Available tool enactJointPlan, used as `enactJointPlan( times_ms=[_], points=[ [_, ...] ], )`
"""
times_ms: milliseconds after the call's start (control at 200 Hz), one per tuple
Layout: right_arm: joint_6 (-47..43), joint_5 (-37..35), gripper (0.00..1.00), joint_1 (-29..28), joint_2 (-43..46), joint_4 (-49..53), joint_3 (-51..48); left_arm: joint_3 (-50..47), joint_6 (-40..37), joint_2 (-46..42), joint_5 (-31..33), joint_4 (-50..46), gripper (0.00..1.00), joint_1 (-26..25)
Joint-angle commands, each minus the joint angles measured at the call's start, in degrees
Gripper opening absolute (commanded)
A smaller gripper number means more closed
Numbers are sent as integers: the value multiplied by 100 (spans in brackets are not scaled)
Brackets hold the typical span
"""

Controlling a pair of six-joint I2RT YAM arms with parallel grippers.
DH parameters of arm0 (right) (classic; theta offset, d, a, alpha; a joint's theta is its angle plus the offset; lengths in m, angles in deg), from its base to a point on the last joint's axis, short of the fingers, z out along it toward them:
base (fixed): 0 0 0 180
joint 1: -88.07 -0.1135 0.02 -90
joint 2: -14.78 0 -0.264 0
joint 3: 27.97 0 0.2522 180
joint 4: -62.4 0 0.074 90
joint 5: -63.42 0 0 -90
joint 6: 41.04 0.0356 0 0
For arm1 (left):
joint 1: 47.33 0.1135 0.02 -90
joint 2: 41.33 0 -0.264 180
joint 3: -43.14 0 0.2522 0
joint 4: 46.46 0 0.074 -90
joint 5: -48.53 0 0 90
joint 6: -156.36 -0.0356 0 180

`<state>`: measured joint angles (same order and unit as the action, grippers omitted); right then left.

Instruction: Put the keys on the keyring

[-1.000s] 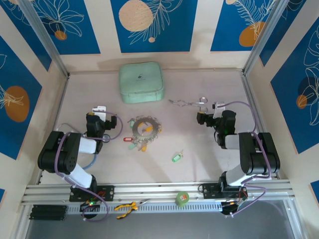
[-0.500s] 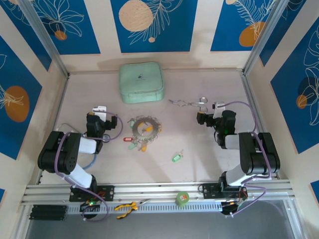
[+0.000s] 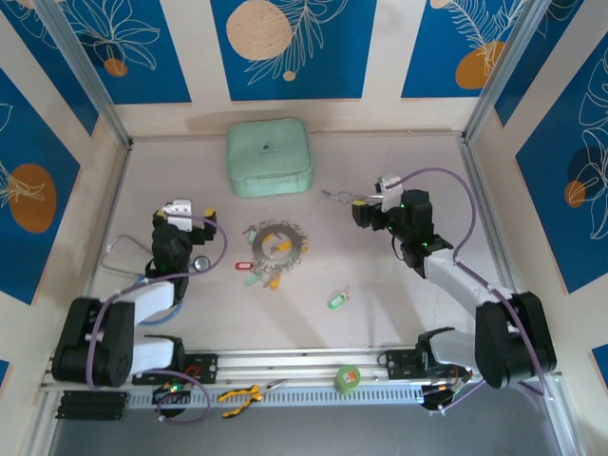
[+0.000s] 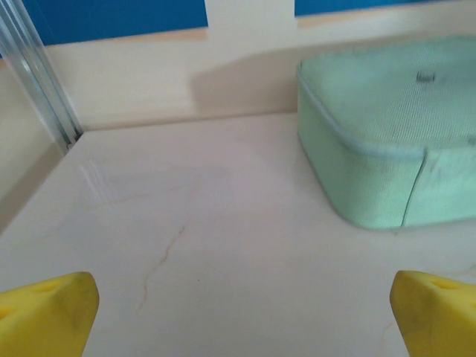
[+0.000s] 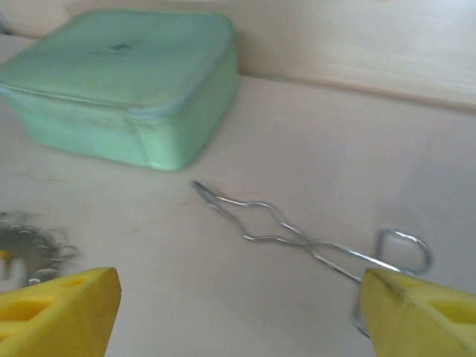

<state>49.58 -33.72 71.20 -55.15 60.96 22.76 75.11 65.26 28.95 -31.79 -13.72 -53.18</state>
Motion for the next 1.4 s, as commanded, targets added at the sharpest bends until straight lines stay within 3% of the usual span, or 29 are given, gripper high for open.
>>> enactJointPlan(
  times_ms=[0, 180, 300, 410, 565, 870, 1395],
  points=[
    [96, -433, 80, -694, 56, 1909, 535, 383, 472, -441, -94, -1139, 100, 33],
    [733, -404, 70, -1750, -437, 3793, 1756, 750, 1452, -878, -770, -2429, 97, 29],
    [656, -507, 68, -2502, -1100, 4699, 2386, 877, 2076, -996, -1240, -3122, 97, 27],
    [556, -747, 56, -2988, -1847, 5432, 3019, 863, 2374, -1066, -1573, -3373, 97, 29],
    [515, -1195, 55, -3447, -2678, 5960, 3633, 782, 2665, -1283, -1666, -3553, 96, 22],
    [614, -1321, 47, -3649, -3768, 6259, 4384, 631, 2870, -1763, -1671, -3815, 96, 23],
    [641, -1487, 39, -3526, -4704, 6203, 5084, 640, 2826, -2046, -1592, -4026, 96, 22]
  ],
)
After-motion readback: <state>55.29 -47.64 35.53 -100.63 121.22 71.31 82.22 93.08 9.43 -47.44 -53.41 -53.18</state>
